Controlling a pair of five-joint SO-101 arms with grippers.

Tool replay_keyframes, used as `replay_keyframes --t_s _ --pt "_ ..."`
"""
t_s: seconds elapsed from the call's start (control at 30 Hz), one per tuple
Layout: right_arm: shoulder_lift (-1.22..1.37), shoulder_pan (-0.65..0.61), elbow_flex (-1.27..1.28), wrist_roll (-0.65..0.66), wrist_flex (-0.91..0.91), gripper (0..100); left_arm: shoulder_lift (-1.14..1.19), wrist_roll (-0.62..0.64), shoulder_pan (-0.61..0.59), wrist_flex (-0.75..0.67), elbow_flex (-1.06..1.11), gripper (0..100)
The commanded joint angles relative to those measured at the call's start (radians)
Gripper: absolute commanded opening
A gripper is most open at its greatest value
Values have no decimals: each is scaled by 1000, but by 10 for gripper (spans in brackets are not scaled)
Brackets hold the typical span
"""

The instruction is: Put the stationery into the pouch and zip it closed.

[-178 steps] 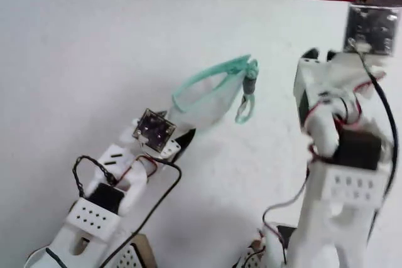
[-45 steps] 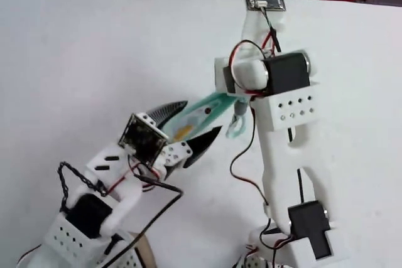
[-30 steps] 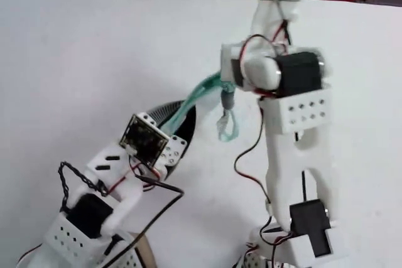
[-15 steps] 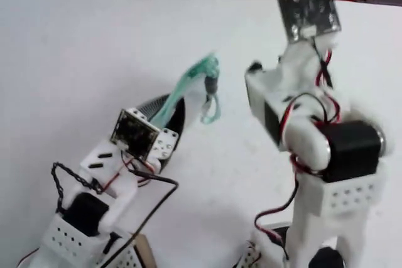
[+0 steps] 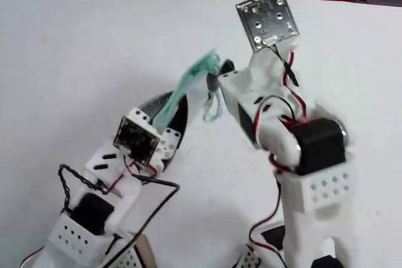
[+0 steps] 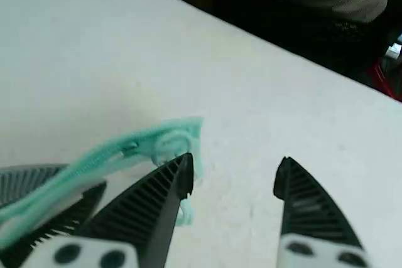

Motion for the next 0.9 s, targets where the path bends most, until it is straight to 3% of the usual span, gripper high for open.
replay_keyframes --t_s 0.0,0.37,0.87 --pt "-13 -12 -140 -121 48 212 19 15 73 -11 18 34" --pt "206 4 -261 -451 272 215 21 11 91 -17 32 35" --pt "248 -8 -370 -465 280 214 21 9 90 -31 54 35"
